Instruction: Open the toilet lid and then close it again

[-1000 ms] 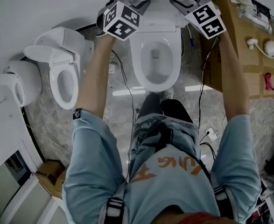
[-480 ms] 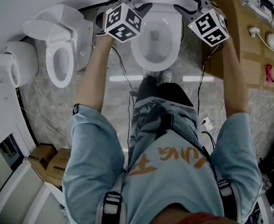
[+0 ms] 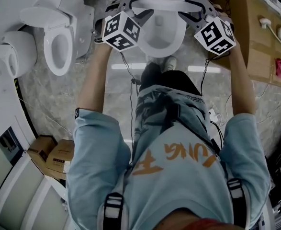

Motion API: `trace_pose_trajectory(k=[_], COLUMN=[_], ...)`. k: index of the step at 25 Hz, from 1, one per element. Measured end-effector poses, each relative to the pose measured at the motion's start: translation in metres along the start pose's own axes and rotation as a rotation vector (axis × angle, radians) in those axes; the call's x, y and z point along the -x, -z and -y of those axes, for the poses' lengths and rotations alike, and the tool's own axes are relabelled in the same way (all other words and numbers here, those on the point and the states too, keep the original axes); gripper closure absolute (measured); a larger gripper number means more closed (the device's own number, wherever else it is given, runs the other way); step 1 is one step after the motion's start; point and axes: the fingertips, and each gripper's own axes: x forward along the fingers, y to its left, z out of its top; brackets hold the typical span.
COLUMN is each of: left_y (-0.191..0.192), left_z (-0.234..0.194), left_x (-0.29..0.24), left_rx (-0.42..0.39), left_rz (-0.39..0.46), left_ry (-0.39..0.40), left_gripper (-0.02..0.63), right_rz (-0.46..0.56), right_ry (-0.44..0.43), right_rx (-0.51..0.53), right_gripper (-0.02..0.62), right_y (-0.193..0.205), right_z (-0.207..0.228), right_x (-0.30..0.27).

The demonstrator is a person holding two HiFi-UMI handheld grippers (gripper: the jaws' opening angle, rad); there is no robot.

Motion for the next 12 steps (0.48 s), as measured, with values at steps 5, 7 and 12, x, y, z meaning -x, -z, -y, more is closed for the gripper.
trace_pose_trajectory(k=[5, 7, 12], left_y=[0.015, 0.022, 0.042], left_z=[0.036, 0.053, 0.096], left_x=[0.001, 0.002, 0.002], left_rx=[-0.015, -0.004, 0.115], left_rz=[-0.022, -0.031, -0.057], left_ry=[0.044, 0.07, 0.165], left_gripper=[0.379, 0.376, 0.385], right_rz=[0.005, 0.007, 0.027], right_ry=[-0.094, -0.139, -0.277], right_rx=[-0.008, -0.018, -0.123], right_gripper=[0.391, 0.393, 0.42], right_y=[0.012, 0.017, 0.034], right_z=[-0.035, -0.052, -0.095], right_x=[0.002, 0.002, -0.006])
